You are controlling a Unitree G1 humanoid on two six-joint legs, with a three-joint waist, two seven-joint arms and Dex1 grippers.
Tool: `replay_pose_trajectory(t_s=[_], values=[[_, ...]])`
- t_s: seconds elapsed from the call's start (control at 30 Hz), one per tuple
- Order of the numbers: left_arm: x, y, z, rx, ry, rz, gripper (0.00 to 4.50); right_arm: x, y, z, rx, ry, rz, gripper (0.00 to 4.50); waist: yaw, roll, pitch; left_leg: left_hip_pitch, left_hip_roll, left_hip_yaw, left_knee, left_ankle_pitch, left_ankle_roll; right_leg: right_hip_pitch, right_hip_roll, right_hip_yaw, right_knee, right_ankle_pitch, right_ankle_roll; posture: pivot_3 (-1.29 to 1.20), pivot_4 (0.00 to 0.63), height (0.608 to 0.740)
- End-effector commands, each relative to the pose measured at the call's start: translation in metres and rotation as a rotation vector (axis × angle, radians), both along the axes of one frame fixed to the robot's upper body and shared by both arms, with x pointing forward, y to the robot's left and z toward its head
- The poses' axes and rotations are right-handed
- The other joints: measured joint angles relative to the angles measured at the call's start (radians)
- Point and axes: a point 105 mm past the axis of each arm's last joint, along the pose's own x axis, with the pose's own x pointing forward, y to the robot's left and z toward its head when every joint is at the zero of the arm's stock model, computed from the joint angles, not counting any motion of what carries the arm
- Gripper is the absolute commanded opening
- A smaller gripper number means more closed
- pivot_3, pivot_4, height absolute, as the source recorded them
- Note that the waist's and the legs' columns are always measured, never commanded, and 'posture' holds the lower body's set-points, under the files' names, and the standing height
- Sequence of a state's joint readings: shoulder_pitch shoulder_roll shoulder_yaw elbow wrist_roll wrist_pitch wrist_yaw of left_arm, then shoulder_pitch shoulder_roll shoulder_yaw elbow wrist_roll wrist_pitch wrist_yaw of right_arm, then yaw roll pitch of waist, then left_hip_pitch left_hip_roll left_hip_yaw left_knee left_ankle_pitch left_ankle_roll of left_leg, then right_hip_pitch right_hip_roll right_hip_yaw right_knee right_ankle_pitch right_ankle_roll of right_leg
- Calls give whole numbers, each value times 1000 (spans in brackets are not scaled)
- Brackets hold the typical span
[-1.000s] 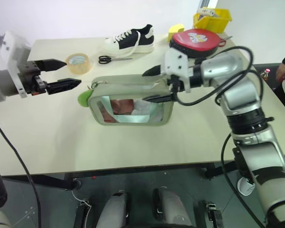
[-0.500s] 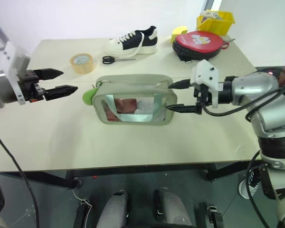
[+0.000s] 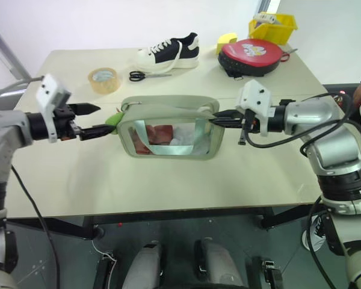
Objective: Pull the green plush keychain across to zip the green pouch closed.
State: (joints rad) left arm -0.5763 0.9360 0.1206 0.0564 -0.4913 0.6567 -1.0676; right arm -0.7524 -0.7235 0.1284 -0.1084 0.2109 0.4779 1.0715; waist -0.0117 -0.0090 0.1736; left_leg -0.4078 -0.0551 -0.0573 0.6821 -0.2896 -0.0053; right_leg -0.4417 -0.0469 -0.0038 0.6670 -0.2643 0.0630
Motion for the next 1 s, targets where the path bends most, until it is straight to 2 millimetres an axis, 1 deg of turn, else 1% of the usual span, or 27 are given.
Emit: replay_pose_trajectory(t_s=[0.03,0.1,0.2,0.3,0.33,0.47,0.63,0.77,0.8,0.9,1.0], values=[[3,-8,4,35,-49,-23,4260,-2,5,4,4,-27,18,7,-1,0,0,0,0,0,0,0,0,0,0,0,0,0,0,0,150,740],[4,-8,3,36,-52,-23,3596,-2,5,4,4,-29,17,0,-3,0,0,0,0,0,0,0,0,0,0,0,0,0,0,0,150,740],[4,-6,7,32,-54,-29,2024,-2,4,4,4,-30,16,0,-1,0,0,0,0,0,0,0,0,0,0,0,0,0,0,0,150,740],[2,-3,14,35,-59,-31,484,-3,4,3,2,-28,16,0,0,0,0,0,0,0,0,0,0,0,0,0,0,0,0,0,150,740],[1,-2,16,38,-58,-33,72,-3,4,2,1,-26,16,0,0,0,0,0,0,0,0,0,0,0,0,0,0,0,0,0,150,740],[-3,1,18,62,-49,-47,72,-4,4,1,-2,-23,16,0,-2,0,0,0,0,0,0,0,0,0,0,0,0,0,0,0,150,740],[0,3,21,62,-62,-36,72,-3,5,1,1,-26,14,0,-1,0,0,0,0,0,0,0,0,0,0,0,0,0,0,0,150,740],[-1,-2,41,-11,-76,-58,72,-2,3,0,-4,-28,4,0,0,0,0,0,0,0,0,0,0,0,0,0,0,0,0,0,150,740],[-1,-3,43,-15,-76,-61,72,-2,3,0,-5,-29,2,0,-1,0,0,0,0,0,0,0,0,0,0,0,0,0,0,0,150,740],[-4,-3,35,21,-39,-85,72,-2,2,0,-8,-30,-2,0,-5,0,0,0,0,0,0,0,0,0,0,0,0,0,0,0,150,740],[-16,-13,23,22,29,-160,72,0,-2,1,-18,-38,-13,0,-4,0,0,0,0,0,0,0,0,0,0,0,0,0,0,0,150,740]])
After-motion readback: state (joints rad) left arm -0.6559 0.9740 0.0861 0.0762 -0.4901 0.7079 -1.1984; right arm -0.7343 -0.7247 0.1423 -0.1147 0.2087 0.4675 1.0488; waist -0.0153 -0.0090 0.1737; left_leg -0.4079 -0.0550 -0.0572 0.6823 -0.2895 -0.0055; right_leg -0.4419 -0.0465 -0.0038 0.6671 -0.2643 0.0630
